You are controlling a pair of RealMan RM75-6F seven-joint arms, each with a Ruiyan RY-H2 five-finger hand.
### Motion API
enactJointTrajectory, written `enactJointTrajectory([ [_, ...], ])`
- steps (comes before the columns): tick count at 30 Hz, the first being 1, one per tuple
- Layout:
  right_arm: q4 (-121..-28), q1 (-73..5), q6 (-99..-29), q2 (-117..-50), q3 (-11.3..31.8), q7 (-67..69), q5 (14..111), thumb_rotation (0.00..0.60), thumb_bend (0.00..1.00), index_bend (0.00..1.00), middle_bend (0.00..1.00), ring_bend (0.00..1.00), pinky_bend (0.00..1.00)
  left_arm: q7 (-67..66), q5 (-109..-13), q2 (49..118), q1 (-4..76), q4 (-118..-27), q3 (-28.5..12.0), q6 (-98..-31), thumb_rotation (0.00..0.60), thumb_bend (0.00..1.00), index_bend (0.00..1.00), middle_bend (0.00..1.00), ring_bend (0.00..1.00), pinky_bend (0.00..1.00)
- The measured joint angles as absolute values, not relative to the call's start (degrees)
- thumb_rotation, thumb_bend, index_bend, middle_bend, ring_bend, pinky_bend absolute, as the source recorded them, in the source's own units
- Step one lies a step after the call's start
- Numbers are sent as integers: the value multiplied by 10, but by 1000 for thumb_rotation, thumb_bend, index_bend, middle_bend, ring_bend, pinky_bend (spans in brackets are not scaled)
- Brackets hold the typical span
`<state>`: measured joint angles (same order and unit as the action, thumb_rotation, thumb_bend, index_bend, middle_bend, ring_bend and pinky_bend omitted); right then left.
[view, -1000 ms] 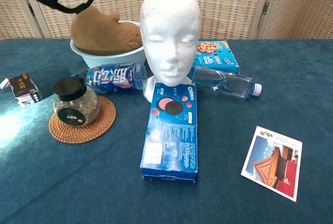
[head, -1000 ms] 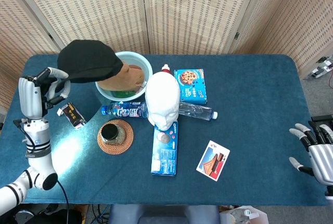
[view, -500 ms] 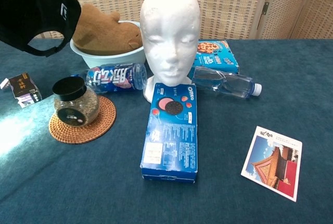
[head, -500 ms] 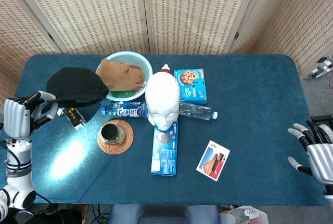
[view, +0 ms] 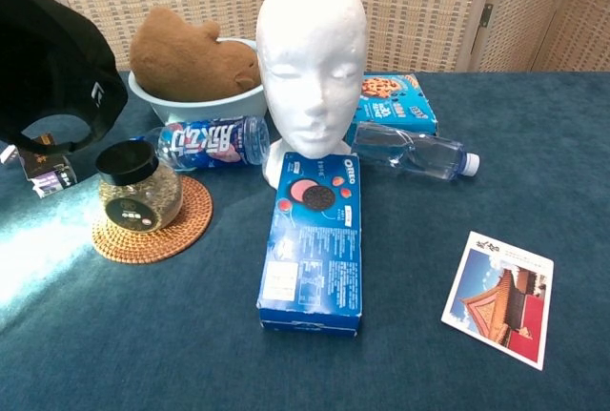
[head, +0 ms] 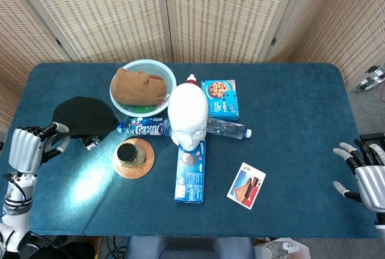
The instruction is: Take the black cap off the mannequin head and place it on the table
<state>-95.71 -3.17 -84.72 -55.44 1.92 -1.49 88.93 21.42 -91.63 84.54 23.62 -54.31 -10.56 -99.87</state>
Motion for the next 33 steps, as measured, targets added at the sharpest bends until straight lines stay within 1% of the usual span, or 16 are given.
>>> enactJointTrajectory([
  [9,-960,-30,-852,-552,19,-15,890,600,192,242,191,49,145,241,-935,874,229,-458,-79,-1007,600,359,643,1000,1000,1000],
  [16,-966,-29,-855,-550,18,-20,893,600,191,242,191,49,145,260,-938,885,224,-412,-65,-1008,600,359,645,1000,1000,1000],
  [22,-968,-28,-856,-549,17,-22,895,600,191,242,191,49,145,275,-941,892,216,-380,-50,-1001,600,359,649,1000,1000,1000],
  [33,-971,-28,-856,-549,16,-24,894,600,191,242,191,49,145,268,-958,909,207,-290,-13,-987,600,359,656,1000,1000,1000],
])
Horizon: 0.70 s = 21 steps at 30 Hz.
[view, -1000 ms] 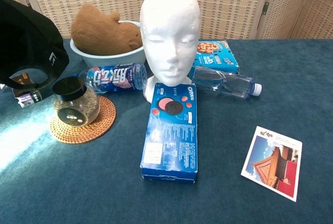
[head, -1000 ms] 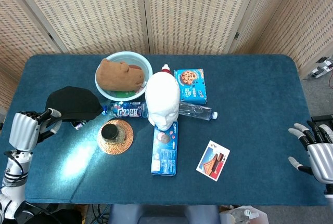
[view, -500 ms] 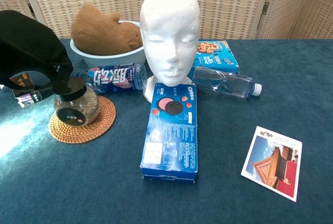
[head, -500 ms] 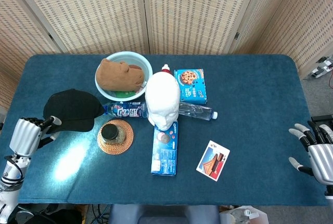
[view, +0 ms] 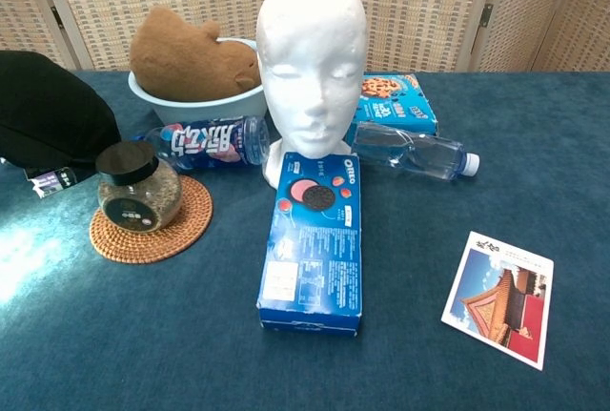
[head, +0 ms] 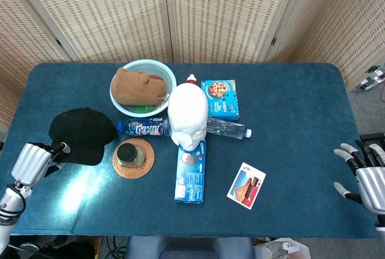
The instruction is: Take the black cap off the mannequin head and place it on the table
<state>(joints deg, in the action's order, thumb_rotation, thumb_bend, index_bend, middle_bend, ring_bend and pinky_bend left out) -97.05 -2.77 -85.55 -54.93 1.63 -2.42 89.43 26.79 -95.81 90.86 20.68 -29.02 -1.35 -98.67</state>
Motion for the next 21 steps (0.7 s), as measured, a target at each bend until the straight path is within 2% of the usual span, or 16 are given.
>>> enactJointTrajectory([
  [6,-972,-29,-854,-550,17,-26,895,600,191,242,191,49,145,264,-969,923,202,-259,9,-975,600,359,647,1000,1000,1000],
  [13,-972,-29,-855,-551,16,-27,895,600,192,242,192,53,145,241,-973,928,201,-270,23,-946,600,358,611,1000,1000,1000],
  [18,-970,-29,-855,-553,17,-26,896,600,192,242,199,59,145,211,-971,919,202,-306,31,-912,600,353,524,1000,1000,1000],
  [21,-970,-31,-854,-554,17,-28,895,600,191,242,199,59,145,180,-967,909,203,-340,33,-890,600,346,430,1000,1000,1000],
])
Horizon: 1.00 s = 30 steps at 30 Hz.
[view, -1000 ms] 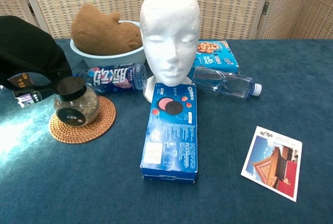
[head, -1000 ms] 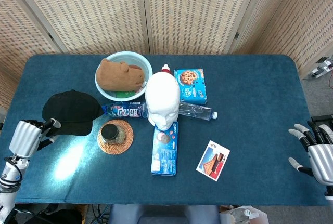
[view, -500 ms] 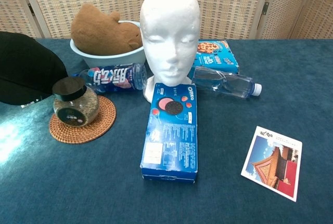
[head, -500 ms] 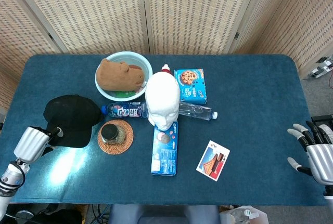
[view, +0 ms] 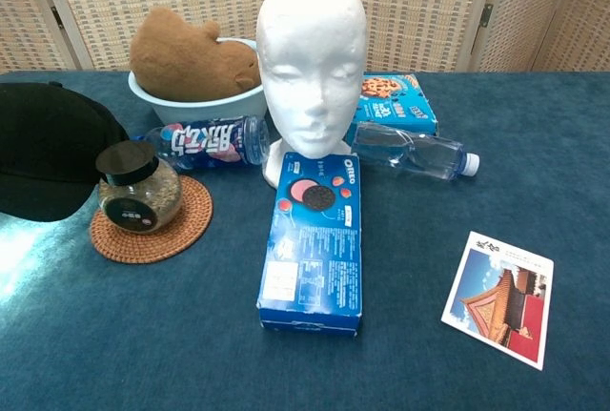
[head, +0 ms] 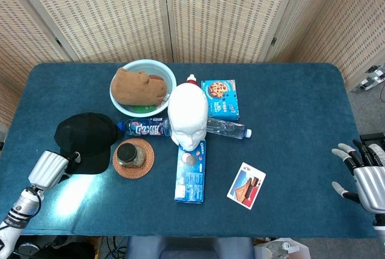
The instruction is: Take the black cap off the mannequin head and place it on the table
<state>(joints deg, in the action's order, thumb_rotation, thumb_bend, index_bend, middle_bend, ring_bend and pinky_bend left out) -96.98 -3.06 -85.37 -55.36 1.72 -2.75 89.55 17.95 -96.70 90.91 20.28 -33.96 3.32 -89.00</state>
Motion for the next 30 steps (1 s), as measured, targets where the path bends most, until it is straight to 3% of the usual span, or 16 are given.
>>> enactJointTrajectory([
  [5,-969,-31,-854,-554,18,-27,896,600,191,242,199,59,145,102,-950,882,203,-419,33,-840,600,216,223,917,967,1000],
  [11,-967,-30,-855,-555,18,-25,894,600,191,242,199,59,145,-22,-911,835,201,-549,25,-785,600,133,7,842,913,1000],
  [16,-963,-31,-855,-557,19,-22,893,600,191,242,200,60,145,-137,-859,798,192,-655,12,-752,600,84,0,785,859,998],
  [22,-963,-32,-856,-557,19,-21,896,600,191,242,200,60,145,-263,-786,756,173,-777,-8,-741,600,44,0,656,724,978],
  [27,-961,-31,-856,-558,19,-19,895,600,192,242,200,60,145,-331,-739,727,155,-856,-23,-756,600,40,0,483,545,851],
  [30,-960,-30,-858,-557,18,-18,895,600,191,242,201,60,145,-331,-735,715,147,-881,-33,-781,600,41,0,448,506,810],
])
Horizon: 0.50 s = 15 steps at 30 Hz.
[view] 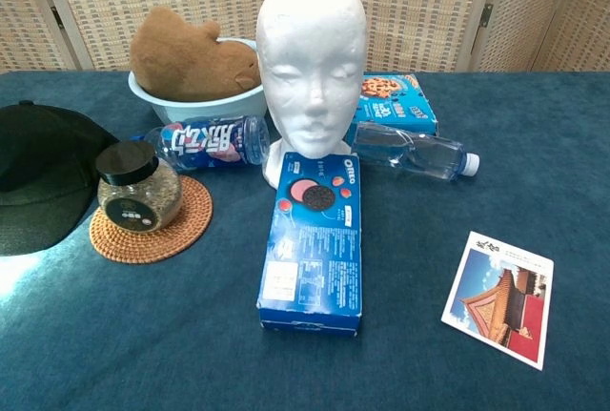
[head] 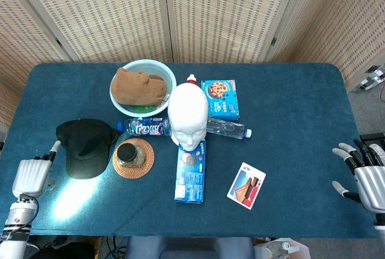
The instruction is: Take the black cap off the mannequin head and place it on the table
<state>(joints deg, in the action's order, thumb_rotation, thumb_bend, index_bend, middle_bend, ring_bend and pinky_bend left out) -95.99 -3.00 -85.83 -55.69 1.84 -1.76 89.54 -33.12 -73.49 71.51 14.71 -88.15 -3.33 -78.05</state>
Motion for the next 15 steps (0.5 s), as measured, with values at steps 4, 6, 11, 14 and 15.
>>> enactJointTrajectory([
  [4,-960,-30,-856,-556,17,-18,894,600,191,242,200,60,145,-293,-749,708,139,-892,-45,-814,600,43,1,435,484,758],
  [6,-961,-31,-853,-556,16,-18,894,600,191,242,201,60,146,-263,-755,704,134,-901,-53,-828,600,43,23,424,467,728],
  [11,-964,-36,-839,-555,12,-11,898,600,192,242,202,60,147,-219,-764,684,116,-943,-64,-860,600,43,75,377,404,632],
  [14,-962,-39,-834,-555,10,-10,902,600,191,242,210,64,147,-222,-766,674,104,-966,-62,-870,600,42,75,349,371,563],
  [15,-962,-40,-832,-556,9,-10,903,600,191,242,213,67,147,-223,-767,672,101,-973,-60,-872,600,42,75,339,362,542],
])
